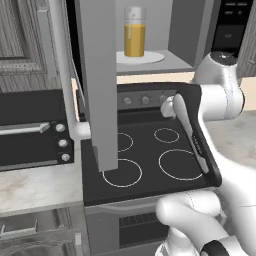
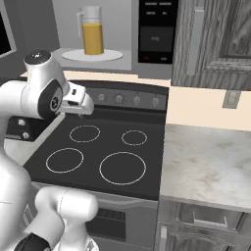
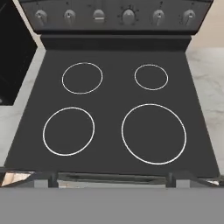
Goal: Close the microwave door.
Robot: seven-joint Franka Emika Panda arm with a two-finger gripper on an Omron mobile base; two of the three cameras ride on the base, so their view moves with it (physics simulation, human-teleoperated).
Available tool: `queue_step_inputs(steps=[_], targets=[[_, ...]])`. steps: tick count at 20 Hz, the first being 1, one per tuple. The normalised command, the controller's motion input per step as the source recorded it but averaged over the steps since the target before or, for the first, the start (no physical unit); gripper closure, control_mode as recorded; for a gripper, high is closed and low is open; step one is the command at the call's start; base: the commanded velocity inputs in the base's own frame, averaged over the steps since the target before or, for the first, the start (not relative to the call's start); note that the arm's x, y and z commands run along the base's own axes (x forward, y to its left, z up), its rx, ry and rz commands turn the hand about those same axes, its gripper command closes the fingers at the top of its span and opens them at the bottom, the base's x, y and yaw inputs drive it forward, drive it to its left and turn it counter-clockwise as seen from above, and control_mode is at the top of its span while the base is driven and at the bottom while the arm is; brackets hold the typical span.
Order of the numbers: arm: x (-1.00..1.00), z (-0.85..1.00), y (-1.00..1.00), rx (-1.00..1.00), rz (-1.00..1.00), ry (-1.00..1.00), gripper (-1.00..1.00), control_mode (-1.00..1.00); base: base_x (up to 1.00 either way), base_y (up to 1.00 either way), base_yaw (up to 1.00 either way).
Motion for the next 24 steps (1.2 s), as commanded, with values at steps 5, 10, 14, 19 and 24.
queue_step_inputs(steps=[5, 10, 14, 19, 24], targets=[[-1.0, 0.66, -0.02, 0.0, -0.25, -0.37, -1.0, -1.0, 0.0, 0.0, 0.0], [-1.0, 0.74, 0.07, -0.01, -0.31, -0.36, -1.0, -1.0, 0.0, 0.0, 0.0], [-1.0, 0.55, 0.06, -0.03, -0.33, -0.26, -1.0, -1.0, 0.0, 0.0, 0.0], [-0.92, 0.37, 0.14, -0.13, -0.27, -0.12, -1.0, -1.0, 0.0, 0.0, 0.0], [-1.0, 0.29, 0.14, -0.17, -0.22, -0.05, -1.0, -1.0, 0.0, 0.0, 0.0]])
